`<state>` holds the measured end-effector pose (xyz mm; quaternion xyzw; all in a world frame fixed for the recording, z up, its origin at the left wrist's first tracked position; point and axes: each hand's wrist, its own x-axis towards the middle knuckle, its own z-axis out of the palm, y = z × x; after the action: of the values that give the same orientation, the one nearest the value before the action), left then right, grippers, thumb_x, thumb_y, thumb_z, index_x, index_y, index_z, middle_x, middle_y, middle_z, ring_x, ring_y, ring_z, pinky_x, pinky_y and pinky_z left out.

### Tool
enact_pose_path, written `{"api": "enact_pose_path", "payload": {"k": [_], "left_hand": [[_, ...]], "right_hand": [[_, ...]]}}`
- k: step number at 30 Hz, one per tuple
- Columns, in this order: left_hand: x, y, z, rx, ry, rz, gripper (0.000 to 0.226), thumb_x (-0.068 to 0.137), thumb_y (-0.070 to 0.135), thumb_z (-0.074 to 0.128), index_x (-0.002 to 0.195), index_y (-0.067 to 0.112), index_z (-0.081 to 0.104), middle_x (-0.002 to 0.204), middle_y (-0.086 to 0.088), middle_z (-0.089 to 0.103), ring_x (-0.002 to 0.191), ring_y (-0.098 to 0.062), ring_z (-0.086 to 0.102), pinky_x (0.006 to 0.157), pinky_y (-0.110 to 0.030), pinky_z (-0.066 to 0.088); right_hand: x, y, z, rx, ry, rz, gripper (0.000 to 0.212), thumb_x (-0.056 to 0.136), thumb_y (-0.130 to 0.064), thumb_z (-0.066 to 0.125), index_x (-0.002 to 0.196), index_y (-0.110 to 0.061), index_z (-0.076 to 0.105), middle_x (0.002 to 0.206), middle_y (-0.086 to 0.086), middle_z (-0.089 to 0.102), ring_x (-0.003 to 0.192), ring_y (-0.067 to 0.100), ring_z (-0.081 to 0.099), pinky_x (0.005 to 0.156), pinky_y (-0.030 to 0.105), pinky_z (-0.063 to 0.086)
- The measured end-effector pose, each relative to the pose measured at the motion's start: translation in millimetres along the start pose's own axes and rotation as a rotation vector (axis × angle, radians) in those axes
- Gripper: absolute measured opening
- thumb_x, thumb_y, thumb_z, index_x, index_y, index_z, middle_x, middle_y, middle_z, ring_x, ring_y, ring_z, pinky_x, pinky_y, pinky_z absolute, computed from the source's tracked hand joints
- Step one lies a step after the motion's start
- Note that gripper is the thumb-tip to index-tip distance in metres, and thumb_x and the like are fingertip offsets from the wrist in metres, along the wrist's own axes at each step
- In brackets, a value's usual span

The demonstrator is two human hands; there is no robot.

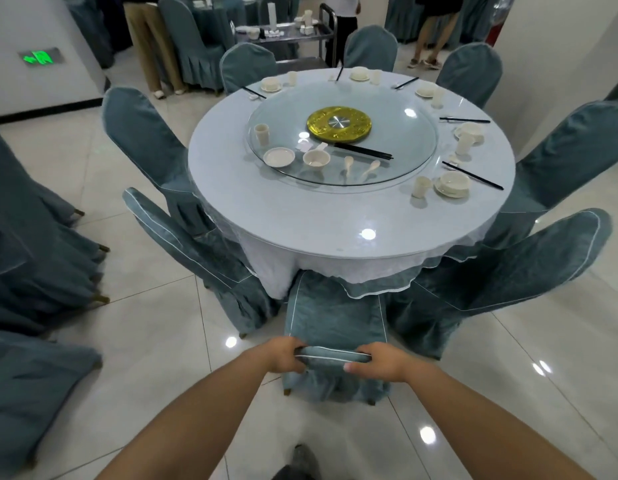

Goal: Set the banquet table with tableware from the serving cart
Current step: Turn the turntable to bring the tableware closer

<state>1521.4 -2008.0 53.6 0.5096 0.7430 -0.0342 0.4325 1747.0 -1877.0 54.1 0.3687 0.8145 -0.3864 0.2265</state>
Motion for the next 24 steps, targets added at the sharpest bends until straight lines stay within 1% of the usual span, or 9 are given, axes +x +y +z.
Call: {"api": "enact_pose_path", "payload": {"k": [3,5,7,10,14,15,18,22,24], "left_hand": [[-7.7,-12.2,-17.2,-0.072,0.017,0.004,0.035,0.089,0.040,0.061,0.120,0.025,0.065,0.112,0.004,0.064,0.101,-0.016,0.058,0.082,-0.026,0.045],[-6.7,-20.2,-28.0,-0.132,0.061,-0.027,0.026,0.092,0.036,0.057,0.108,0.019,0.069,0.102,0.003,0.064,0.097,-0.017,0.059,0.081,-0.029,0.047],[-2.3,-35.7,-41.6,-0.152,0.094,-0.041,0.023,0.094,0.031,0.055,0.104,0.015,0.068,0.103,-0.001,0.065,0.095,-0.019,0.060,0.083,-0.032,0.049],[9.7,-68.8,-66.7,-0.164,0.127,-0.040,0.023,0.093,0.028,0.055,0.099,0.010,0.067,0.105,-0.007,0.068,0.090,-0.020,0.060,0.085,-0.036,0.051],[31.4,-127.2,-113.9,-0.145,0.144,-0.025,0.015,0.090,0.032,0.059,0.084,0.018,0.061,0.088,-0.001,0.063,0.071,-0.016,0.057,0.057,-0.025,0.046],[34.5,-137.2,-123.3,-0.153,0.154,-0.025,0.017,0.091,0.033,0.058,0.083,0.018,0.061,0.088,-0.002,0.065,0.072,-0.017,0.059,0.058,-0.024,0.047],[49.7,-186.1,-174.1,-0.135,0.180,-0.010,0.031,0.095,0.032,0.050,0.085,0.008,0.066,0.094,-0.011,0.072,0.089,-0.027,0.066,0.077,-0.032,0.053],[60.3,-221.4,-231.6,-0.049,0.189,0.041,0.042,0.100,0.029,0.038,0.090,-0.002,0.065,0.099,-0.018,0.069,0.095,-0.033,0.063,0.085,-0.036,0.051],[71.7,-237.0,-260.6,-0.033,0.201,0.056,0.040,0.101,0.023,0.034,0.092,-0.005,0.062,0.101,-0.022,0.065,0.098,-0.037,0.061,0.087,-0.039,0.049]], "right_hand": [[8.6,-23.4,-4.4,0.084,0.032,0.028,0.063,0.082,-0.077,0.047,0.099,-0.021,0.070,0.093,-0.005,0.069,0.085,0.011,0.062,0.076,0.029,0.047],[21.0,-37.6,-6.4,0.069,0.057,0.044,0.049,0.092,-0.060,0.049,0.096,-0.015,0.070,0.093,0.000,0.069,0.087,0.016,0.062,0.075,0.029,0.046],[38.2,-56.8,-7.4,0.066,0.093,0.060,0.035,0.096,-0.046,0.052,0.096,-0.016,0.070,0.094,0.001,0.069,0.088,0.017,0.063,0.076,0.026,0.047],[72.2,-89.2,-11.2,0.069,0.142,0.091,0.025,0.096,-0.036,0.052,0.098,-0.017,0.068,0.099,0.002,0.069,0.090,0.017,0.062,0.078,0.025,0.047],[130.6,-139.7,-23.1,0.081,0.255,0.142,0.019,0.095,-0.030,0.053,0.082,-0.018,0.058,0.090,0.002,0.067,0.086,0.020,0.063,0.078,0.033,0.051],[140.0,-147.8,-25.0,0.098,0.297,0.166,0.019,0.095,-0.030,0.053,0.079,-0.019,0.056,0.086,0.001,0.065,0.084,0.020,0.062,0.077,0.033,0.051],[180.1,-191.8,-34.8,0.146,0.389,0.261,0.021,0.092,-0.029,0.054,0.074,-0.019,0.050,0.080,0.001,0.061,0.074,0.018,0.056,0.070,0.033,0.048],[208.7,-235.4,-47.4,0.196,0.415,0.319,0.023,0.089,-0.028,0.056,0.072,-0.017,0.046,0.074,0.001,0.057,0.067,0.016,0.050,0.063,0.032,0.042],[222.9,-256.6,-57.2,0.196,0.452,0.338,0.023,0.087,-0.028,0.056,0.070,-0.017,0.045,0.069,0.000,0.053,0.064,0.015,0.047,0.060,0.031,0.039]]}}
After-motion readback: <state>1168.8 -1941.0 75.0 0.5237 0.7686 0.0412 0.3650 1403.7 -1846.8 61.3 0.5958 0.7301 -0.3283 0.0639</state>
